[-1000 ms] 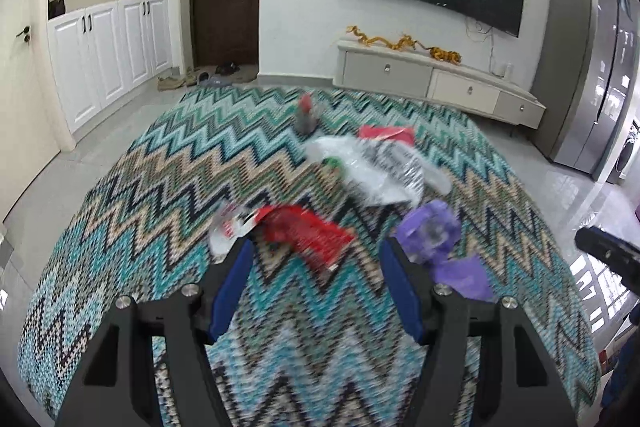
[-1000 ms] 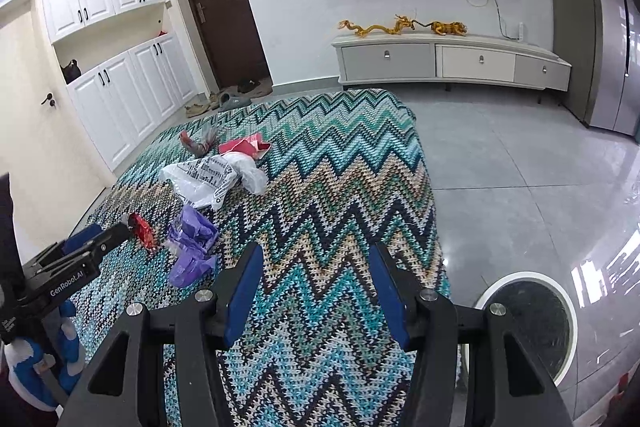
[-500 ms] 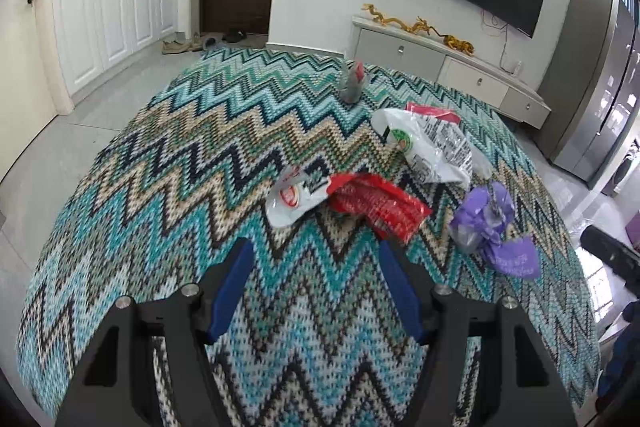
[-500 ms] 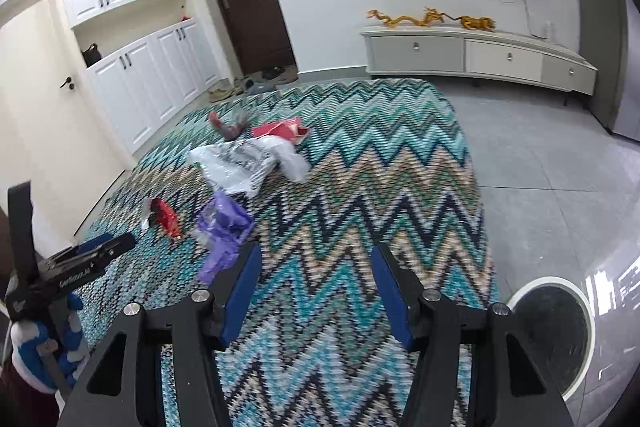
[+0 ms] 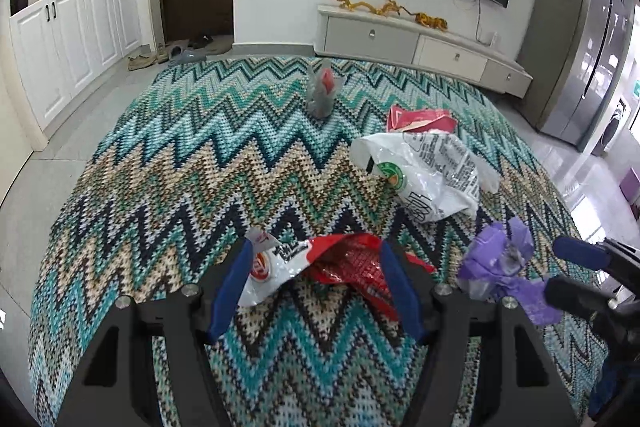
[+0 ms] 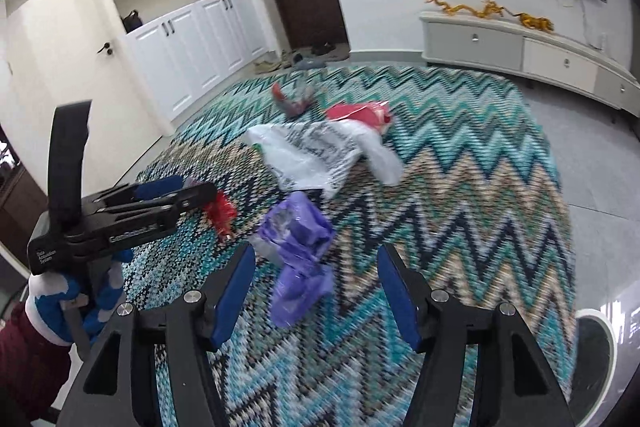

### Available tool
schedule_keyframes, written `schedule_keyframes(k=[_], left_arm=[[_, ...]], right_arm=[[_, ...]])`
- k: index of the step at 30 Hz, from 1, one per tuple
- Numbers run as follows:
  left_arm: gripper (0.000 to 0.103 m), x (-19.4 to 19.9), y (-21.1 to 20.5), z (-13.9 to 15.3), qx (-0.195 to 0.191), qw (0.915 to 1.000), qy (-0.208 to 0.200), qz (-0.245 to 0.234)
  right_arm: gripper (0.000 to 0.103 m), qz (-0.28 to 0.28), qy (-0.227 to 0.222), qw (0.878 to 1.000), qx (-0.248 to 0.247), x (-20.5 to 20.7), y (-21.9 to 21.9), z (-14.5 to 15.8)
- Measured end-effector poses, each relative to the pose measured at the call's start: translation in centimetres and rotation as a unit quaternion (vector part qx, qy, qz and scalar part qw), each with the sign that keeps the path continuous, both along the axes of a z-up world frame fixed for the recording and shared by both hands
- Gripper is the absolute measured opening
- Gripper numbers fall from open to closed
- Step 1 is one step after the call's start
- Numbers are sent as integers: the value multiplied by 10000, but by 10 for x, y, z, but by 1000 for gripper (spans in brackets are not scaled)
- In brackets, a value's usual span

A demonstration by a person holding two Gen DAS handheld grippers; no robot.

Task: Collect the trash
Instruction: 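Grasp the purple bag with the right tool while the left grasps red-white wrapper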

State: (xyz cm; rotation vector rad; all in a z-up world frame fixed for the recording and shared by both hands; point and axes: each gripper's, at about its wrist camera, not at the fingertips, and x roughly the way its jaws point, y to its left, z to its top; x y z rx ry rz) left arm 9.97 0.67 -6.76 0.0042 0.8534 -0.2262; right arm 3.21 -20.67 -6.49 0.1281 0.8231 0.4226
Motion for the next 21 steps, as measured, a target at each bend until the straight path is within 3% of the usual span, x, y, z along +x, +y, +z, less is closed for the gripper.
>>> schedule_keyframes(k=[5, 9, 10, 12, 14, 21], left_arm=[[64, 5, 0, -11, 59, 9999, 83, -93], [63, 3, 9, -13, -180, 9997, 103, -92], [61, 3, 11, -14, -227, 9996, 134, -69], [53, 2, 15, -16, -299, 9994, 158, -38], [34, -1, 17, -14, -272, 9995, 145, -17], [12, -12, 18, -10, -153, 9999, 55, 1]], right_arm=[[61, 154, 123, 9998, 7, 14, 20, -11], [61, 139, 207, 9997, -4, 23, 27, -18], [60, 144, 231, 9996, -1, 25, 28, -19], [48, 170, 305, 9994, 25, 29, 29, -23], [45, 164, 377, 9991, 73, 31, 28, -27], [36, 133, 322, 9993, 153, 21, 18, -28]])
